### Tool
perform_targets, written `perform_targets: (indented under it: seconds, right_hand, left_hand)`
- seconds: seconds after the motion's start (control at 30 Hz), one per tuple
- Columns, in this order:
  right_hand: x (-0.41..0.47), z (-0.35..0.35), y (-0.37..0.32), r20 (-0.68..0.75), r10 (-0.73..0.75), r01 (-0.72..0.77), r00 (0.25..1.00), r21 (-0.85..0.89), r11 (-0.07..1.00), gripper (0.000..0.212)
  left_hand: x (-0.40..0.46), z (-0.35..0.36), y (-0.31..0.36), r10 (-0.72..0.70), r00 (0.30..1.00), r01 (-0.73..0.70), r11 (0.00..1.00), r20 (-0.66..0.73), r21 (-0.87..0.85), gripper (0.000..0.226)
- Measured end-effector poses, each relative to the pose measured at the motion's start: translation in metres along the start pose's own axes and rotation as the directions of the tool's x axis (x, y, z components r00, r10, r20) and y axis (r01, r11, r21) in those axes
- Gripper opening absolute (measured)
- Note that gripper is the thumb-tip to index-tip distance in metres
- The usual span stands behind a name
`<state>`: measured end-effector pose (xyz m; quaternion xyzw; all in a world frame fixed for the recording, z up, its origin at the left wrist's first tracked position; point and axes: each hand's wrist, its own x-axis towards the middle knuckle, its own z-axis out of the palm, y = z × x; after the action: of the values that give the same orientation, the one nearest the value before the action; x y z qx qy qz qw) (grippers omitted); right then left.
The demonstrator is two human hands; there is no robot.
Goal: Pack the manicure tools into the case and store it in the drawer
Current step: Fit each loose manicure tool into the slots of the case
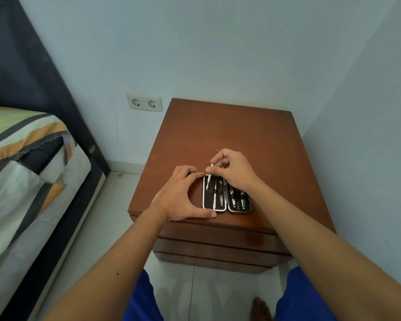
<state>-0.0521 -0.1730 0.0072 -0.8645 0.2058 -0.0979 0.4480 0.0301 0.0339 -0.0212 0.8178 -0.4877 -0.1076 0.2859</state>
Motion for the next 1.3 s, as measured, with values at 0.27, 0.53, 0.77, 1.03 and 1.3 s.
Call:
perform_targets:
  seconds: [0.27, 0.53, 0.77, 1.03, 1.3]
  right_hand:
    - [-0.004, 0.001, 0.003, 0.033, -0.042, 0.041, 0.999, 0.003, 0.999, 0.030]
    - [-0.006, 0.002, 0.003, 0.042, -0.071, 0.073, 0.997, -0.053, 0.996, 0.031]
    - [-0.012, 0.000, 0.005, 0.108, -0.135, 0.157, 0.985, -0.227, 0.961, 0.032]
    - [-0.027, -0.001, 0.005, 0.197, -0.158, 0.215, 0.967, -0.309, 0.926, 0.063]
    - [-0.039, -0.003, 0.002, 0.244, -0.165, 0.233, 0.956, -0.288, 0.929, 0.059]
  left_hand:
    - [0.000, 0.000, 0.000, 0.001, 1.000, -0.001, 1.000, -0.012, -0.016, 0.118]
    - [-0.002, 0.001, 0.000, 0.003, 1.000, -0.004, 1.000, -0.021, -0.022, 0.117]
    - [-0.001, -0.001, 0.001, -0.013, 1.000, 0.013, 1.000, -0.011, -0.018, 0.117]
    - [-0.001, -0.002, 0.002, -0.018, 1.000, 0.018, 1.000, 0.002, -0.020, 0.118]
    - [-0.002, -0.001, 0.001, -0.016, 1.000, 0.016, 0.999, 0.001, -0.029, 0.116]
